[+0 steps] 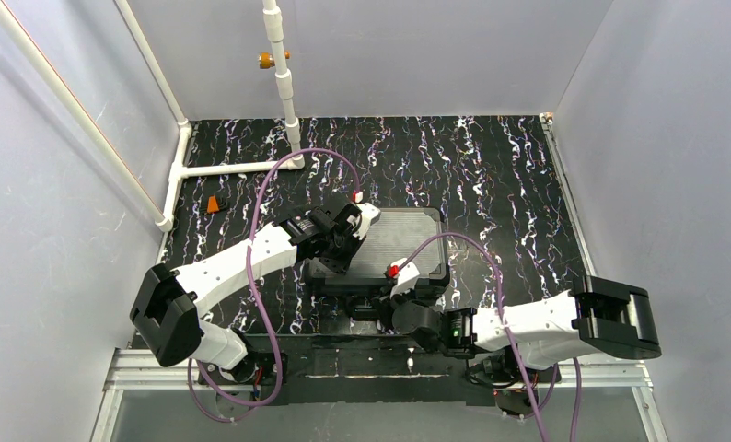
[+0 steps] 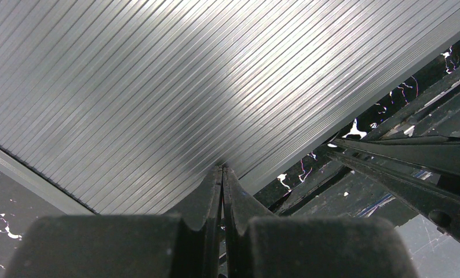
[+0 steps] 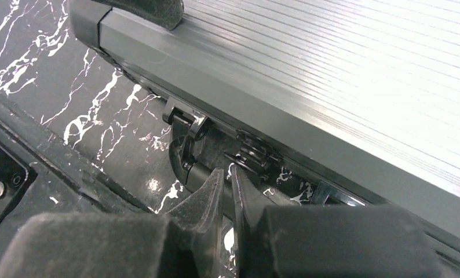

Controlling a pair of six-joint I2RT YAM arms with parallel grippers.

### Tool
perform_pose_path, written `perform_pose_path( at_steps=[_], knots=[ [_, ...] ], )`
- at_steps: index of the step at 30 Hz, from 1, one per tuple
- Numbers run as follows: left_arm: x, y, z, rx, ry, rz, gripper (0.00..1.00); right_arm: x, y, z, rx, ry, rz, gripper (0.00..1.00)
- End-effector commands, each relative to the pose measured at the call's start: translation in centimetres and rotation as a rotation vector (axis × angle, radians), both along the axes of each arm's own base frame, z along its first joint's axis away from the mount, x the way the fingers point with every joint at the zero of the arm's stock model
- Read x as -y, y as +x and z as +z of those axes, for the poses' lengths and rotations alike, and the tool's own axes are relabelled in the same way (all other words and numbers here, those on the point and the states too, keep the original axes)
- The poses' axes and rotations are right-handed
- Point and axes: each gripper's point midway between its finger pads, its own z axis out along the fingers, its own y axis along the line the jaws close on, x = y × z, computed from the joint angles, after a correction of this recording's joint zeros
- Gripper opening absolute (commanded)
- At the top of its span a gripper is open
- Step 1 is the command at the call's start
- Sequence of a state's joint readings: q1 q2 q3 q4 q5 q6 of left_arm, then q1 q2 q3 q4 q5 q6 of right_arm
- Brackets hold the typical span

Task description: Pack up texas hold em set

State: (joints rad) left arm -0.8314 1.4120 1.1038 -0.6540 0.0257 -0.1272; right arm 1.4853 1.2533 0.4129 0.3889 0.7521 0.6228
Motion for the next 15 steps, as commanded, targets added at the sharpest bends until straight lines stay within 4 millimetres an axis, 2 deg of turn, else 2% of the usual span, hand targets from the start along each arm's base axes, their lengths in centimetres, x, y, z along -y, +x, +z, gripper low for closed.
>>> perform_pose_path(
  at_steps=[1,6,15],
  knots=[
    [-2.9,-2.5,-2.4,-0.104,0.133,-0.004,0.00,-0.3,1.5,1.4,0.051,-0.003,-0.068,0.18],
    [-2.9,-2.5,-2.4,-0.104,0.133,-0.004,0.00,0.1,1.9,0.8,0.051,-0.026,-0.101,0.18],
    [-3.0,-2.5,-2.5,-0.107,0.137,-0.003,0.00,0.8,3.8,1.6,0.072,-0.029,-0.164,0.18]
  ],
)
